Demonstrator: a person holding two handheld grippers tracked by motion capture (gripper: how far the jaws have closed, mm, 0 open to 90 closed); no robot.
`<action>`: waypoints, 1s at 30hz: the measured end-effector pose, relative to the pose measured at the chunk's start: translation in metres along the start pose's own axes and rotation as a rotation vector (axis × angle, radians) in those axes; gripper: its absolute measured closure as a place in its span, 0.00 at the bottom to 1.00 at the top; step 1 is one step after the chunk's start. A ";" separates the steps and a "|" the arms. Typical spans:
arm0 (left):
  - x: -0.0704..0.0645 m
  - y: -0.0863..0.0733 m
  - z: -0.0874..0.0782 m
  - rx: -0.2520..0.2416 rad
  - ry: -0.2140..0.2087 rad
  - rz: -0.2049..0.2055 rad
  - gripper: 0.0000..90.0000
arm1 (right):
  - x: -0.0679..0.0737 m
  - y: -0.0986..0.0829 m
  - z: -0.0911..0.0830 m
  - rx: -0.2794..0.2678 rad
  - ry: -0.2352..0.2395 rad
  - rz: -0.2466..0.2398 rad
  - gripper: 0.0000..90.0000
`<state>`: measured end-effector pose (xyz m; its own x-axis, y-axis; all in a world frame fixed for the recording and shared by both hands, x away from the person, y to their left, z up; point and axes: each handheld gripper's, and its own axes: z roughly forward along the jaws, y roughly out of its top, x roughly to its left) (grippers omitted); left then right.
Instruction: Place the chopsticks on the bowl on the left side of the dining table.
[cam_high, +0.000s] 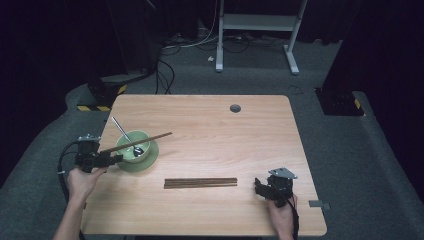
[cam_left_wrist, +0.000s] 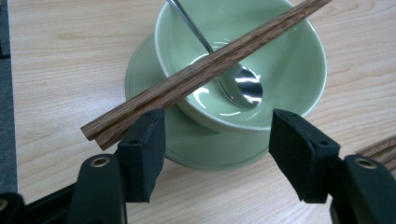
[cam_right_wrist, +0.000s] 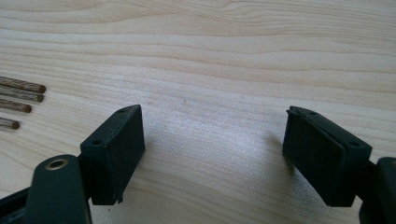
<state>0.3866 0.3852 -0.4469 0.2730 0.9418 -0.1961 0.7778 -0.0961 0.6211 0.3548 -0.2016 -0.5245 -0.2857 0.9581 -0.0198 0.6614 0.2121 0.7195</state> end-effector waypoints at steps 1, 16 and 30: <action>0.001 0.001 0.000 -0.001 0.000 -0.005 0.40 | 0.000 0.000 0.000 0.000 0.000 0.000 0.23; 0.008 0.015 0.007 -0.026 0.046 -0.050 0.40 | 0.000 0.000 0.000 0.000 0.000 0.000 0.23; 0.011 0.021 0.014 -0.042 0.073 -0.062 0.40 | 0.000 0.000 0.000 0.000 0.000 0.000 0.23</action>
<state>0.4140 0.3888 -0.4465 0.1813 0.9668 -0.1803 0.7675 -0.0245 0.6406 0.3548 -0.2015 -0.5245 -0.2853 0.9582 -0.0196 0.6616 0.2117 0.7193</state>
